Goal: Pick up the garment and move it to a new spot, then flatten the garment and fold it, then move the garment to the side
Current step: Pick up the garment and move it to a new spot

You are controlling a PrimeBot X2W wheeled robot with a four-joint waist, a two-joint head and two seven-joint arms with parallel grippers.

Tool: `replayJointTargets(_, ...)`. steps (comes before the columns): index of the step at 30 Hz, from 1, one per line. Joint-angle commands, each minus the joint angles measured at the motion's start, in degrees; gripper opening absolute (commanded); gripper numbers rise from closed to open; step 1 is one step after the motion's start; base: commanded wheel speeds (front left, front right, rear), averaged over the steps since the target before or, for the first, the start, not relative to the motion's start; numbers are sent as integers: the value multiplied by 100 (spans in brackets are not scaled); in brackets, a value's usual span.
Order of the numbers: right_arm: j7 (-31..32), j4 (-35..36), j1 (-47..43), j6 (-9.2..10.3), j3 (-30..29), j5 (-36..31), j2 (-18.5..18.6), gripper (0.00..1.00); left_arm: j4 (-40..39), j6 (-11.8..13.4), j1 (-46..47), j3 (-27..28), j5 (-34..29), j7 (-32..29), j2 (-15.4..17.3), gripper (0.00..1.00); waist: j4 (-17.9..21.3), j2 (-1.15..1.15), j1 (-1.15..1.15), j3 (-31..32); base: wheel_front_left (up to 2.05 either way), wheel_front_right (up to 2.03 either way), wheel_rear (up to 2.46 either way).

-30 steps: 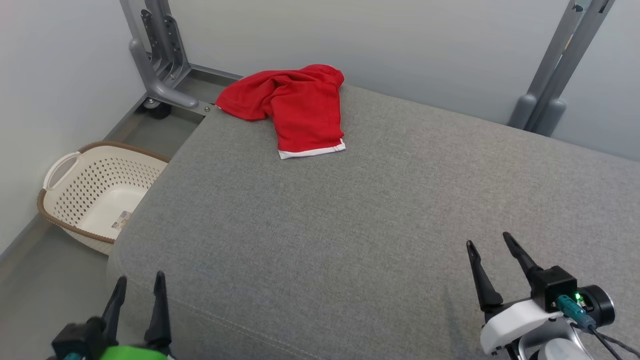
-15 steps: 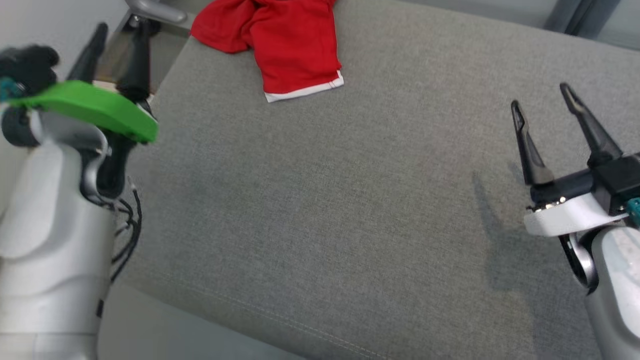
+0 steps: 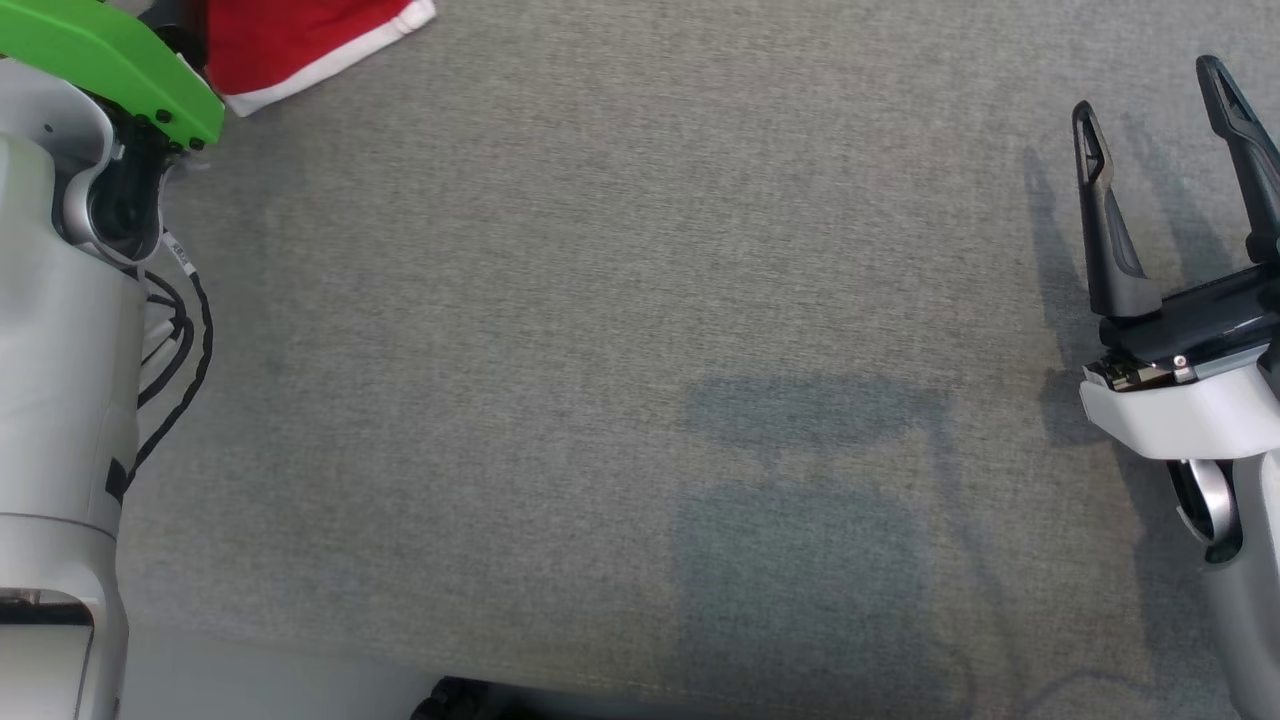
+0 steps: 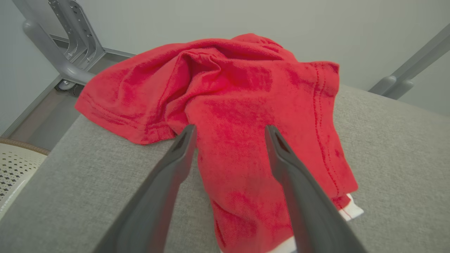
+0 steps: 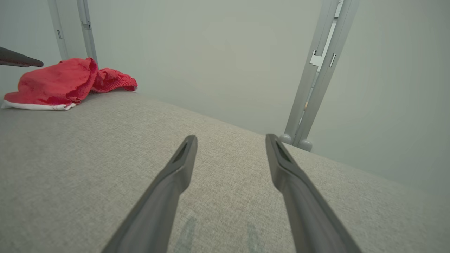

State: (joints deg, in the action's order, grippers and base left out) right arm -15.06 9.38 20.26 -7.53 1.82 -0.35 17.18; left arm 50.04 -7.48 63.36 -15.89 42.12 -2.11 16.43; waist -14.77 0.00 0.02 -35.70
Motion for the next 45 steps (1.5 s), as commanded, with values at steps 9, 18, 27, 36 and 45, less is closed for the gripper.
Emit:
replayJointTargets(9, -15, 61, -89, 8, -58, -6, 1, 100, 979, 0, 250, -293, 271, -365, 54, 45, 979, 0, -2, -794, 0, 0, 0)
replayJointTargets(18, -15, -100, -109, 8, -64, 56, -130, 100, 607, -43, -23, -875, 735, -910, 10, 0, 913, 0, -2, -427, 0, 0, 0)
replayJointTargets(27, -15, -422, -389, 8, -261, 176, -542, 100, -932, -8, -382, -1407, 1096, -311, 211, 0, 690, 0, -2, 477, 0, 0, 0)
replayJointTargets(36, -15, -770, -1047, 8, -549, 273, -1089, 100, -3619, 170, -2280, -2600, 1165, -636, 125, 0, 694, 0, -2, 1764, 0, 0, 0)
replayJointTargets(45, -15, -925, -1358, 8, -646, 316, -1298, 100, -4791, 465, -3886, -3243, 1542, -739, -27, 0, 1057, 0, -2, 2173, 0, 0, 0)
